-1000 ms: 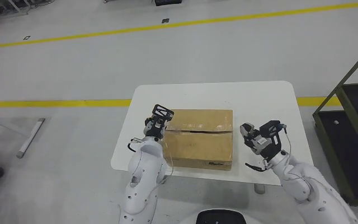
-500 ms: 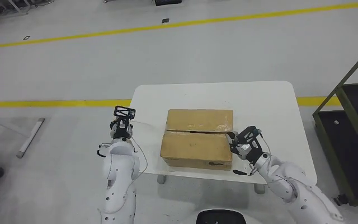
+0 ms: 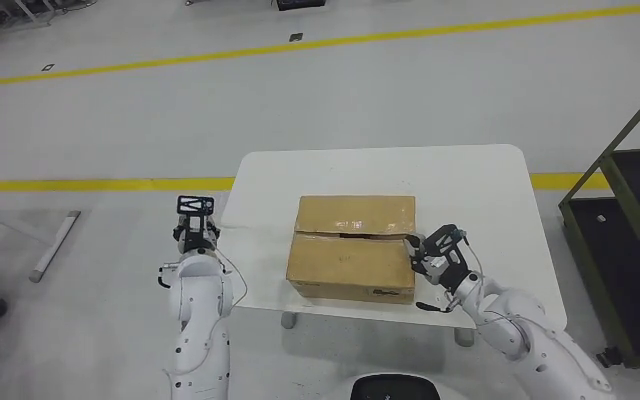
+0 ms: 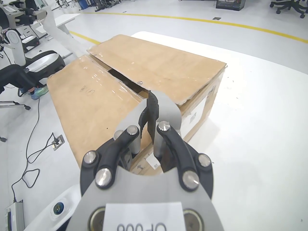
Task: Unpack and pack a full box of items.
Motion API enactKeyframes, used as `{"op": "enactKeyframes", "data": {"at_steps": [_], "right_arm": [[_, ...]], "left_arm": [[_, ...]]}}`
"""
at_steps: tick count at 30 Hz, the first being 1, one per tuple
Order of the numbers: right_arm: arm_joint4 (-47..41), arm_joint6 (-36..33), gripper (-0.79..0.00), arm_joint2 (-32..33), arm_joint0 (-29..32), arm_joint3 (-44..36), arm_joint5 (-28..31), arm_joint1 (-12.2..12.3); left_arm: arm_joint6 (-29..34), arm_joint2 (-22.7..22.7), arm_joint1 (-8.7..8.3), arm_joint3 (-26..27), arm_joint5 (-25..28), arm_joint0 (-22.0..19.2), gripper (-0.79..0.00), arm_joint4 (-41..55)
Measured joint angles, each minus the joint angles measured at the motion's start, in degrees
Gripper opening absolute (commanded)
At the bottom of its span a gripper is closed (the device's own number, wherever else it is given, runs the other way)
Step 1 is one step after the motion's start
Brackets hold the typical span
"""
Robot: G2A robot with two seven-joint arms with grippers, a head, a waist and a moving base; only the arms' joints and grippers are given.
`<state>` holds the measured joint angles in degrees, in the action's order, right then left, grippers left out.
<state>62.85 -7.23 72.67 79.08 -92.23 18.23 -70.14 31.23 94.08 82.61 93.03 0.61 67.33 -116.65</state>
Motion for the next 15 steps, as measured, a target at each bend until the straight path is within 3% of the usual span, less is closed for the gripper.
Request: {"op": "enactKeyframes", "data": {"at_steps": [9, 15], "right_arm": [[-0.3, -0.2, -0.785, 0.2, -0.1, 0.1, -0.2, 0.0], [-2.4, 0.4, -0.785, 0.2, -0.3, 0.0, 0.5, -0.1]], "left_arm": [[0.7, 4.1, -0.26, 0.7, -2.5, 0.6, 0.000, 5.3], [-1.5, 6.5, 0.00, 1.8, -2.1, 0.4, 0.000, 18.7]]}}
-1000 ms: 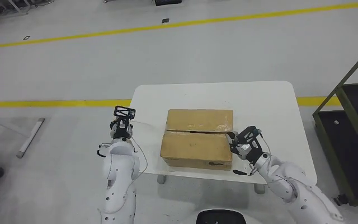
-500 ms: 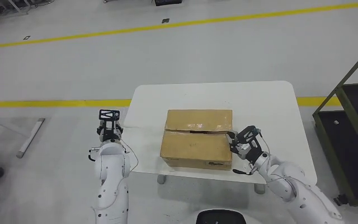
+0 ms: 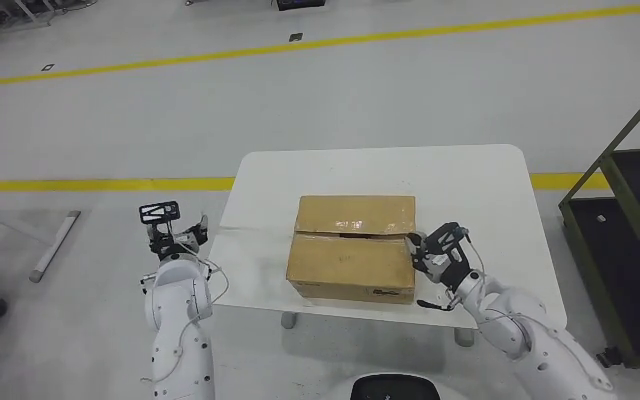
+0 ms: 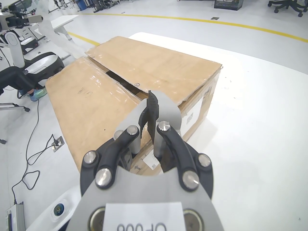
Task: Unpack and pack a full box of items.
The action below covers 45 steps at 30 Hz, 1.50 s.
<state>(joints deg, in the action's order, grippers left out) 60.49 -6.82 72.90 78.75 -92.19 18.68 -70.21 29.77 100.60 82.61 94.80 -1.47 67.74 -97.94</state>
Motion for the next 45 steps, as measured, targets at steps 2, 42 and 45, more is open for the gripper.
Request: {"op": "enactKeyframes", "data": {"at_steps": [2, 42, 45], "right_arm": [[-1.5, 0.6, -0.785, 0.1, -0.1, -0.2, 0.8, 0.0], [1.3, -2.6, -0.785, -2.7, -3.7, -0.7, -5.0, -0.9], [0.7, -1.6, -0.785, -0.5, -2.2, -3.1, -5.2, -0.6]], "left_arm": [[-1.2, 0.4, 0.04, 0.6, 0.4, 0.1, 0.000, 3.9], [-5.0, 0.0, -2.81, 10.5, 7.9, 0.9, 0.000, 2.1], [-4.9, -3.0, -2.71, 11.3, 9.5, 1.1, 0.000, 3.3]]}}
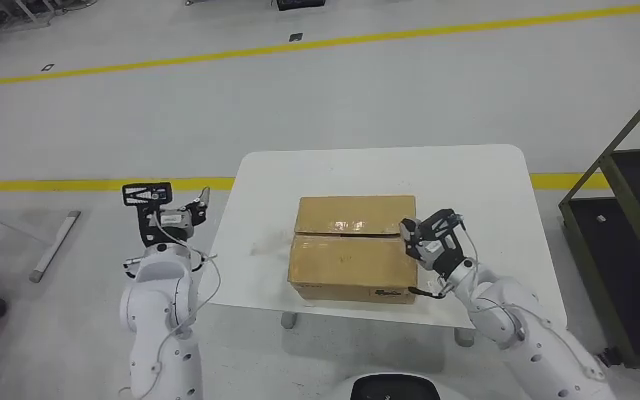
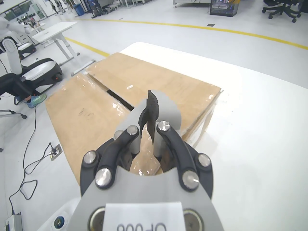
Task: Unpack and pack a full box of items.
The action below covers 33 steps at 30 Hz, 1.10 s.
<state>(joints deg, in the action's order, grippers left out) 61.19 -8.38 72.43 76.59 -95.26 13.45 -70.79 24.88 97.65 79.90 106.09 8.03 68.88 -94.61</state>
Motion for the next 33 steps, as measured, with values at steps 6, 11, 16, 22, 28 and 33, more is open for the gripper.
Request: {"op": "enactKeyframes", "data": {"at_steps": [6, 11, 16, 22, 28, 33], "right_arm": [[0.2, 0.7, -0.785, 5.7, 3.3, -3.3, -1.0, 0.8], [-0.2, 0.9, -0.785, 9.9, 6.7, -4.8, -1.4, 1.3], [-0.8, 1.2, -0.785, 12.8, 9.8, -5.2, -1.5, 1.6], [-1.1, 1.5, -0.785, 13.7, 11.7, -5.8, -1.3, 1.8], [-1.4, 1.6, -0.785, 14.4, 12.8, -6.4, -1.5, 1.8], [-1.6, 1.5, -0.785, 14.8, 13.5, -7.1, -1.3, 1.9]], "left_arm": [[1.2, -9.8, 0.40, 0.2, 5.4, -0.3, 0.000, 0.4], [4.2, -18.2, 0.78, 0.9, 9.7, -0.2, 0.000, -0.9], [5.5, -25.7, 1.27, -1.5, 12.4, -0.5, 0.000, 3.3], [6.7, -35.0, 2.25, -8.3, 13.1, -3.9, 0.000, 0.8], [8.7, -40.6, 2.75, -16.0, 15.1, -9.6, 0.000, -7.0], [10.1, -41.3, 3.04, -19.3, 14.3, -12.6, 0.000, -9.4]]}}
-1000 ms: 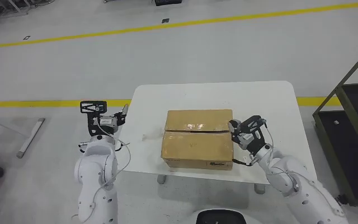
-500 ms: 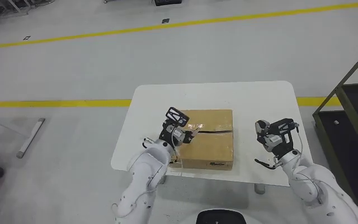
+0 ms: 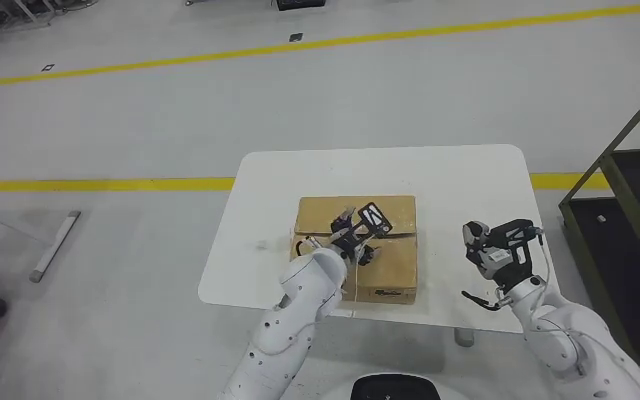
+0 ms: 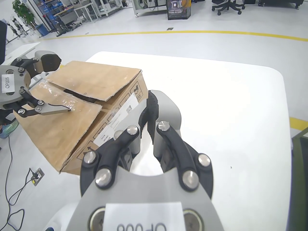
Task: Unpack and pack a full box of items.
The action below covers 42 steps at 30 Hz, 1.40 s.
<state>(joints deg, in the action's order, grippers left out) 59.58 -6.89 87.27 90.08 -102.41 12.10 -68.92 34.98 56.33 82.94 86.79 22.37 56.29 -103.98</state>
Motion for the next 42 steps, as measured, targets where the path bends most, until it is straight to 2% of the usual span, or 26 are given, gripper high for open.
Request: {"op": "enactKeyframes", "data": {"at_steps": [14, 15, 16, 18, 27, 37, 38, 42], "right_arm": [[-0.3, -0.2, -0.785, 0.6, 0.3, -0.6, 0.3, 0.1], [-0.3, -0.3, -0.785, 0.6, 0.3, -0.6, 0.3, 0.1], [-0.4, -0.3, -0.785, 0.6, 0.3, -0.5, 0.3, 0.1], [-0.5, -0.3, -0.785, 0.5, 0.2, -0.3, 0.3, 0.1], [-0.7, -0.2, -0.785, -0.2, -0.5, 0.7, 0.3, 0.0], [-0.8, -0.1, -0.785, -0.3, -0.6, 1.4, 0.2, 0.0], [-0.9, -0.1, -0.785, -0.2, -0.5, 1.4, 0.2, 0.0], [-1.2, 0.0, -0.785, 0.5, -0.2, 1.6, 0.3, 0.0]], "left_arm": [[-1.2, -2.2, 0.61, -8.6, -2.0, -4.9, 0.000, -7.5], [-1.8, -2.1, 0.62, -9.1, -2.4, -5.1, -0.148, -7.9], [-2.3, -1.9, 0.62, -9.3, -2.8, -5.1, -0.456, -8.1], [-4.0, -1.8, 0.59, -9.6, -3.4, -5.1, -0.785, -8.5], [-8.9, -1.6, 0.46, -7.7, -4.6, -2.9, -0.785, -9.3], [-8.3, -2.9, 0.82, -3.8, -3.8, -1.4, -0.776, -9.1], [-8.2, -2.9, 0.84, -3.5, -3.6, -1.5, 0.000, -9.2], [-7.6, -2.8, 1.10, -3.5, -3.8, -3.1, 0.000, -9.6]]}}
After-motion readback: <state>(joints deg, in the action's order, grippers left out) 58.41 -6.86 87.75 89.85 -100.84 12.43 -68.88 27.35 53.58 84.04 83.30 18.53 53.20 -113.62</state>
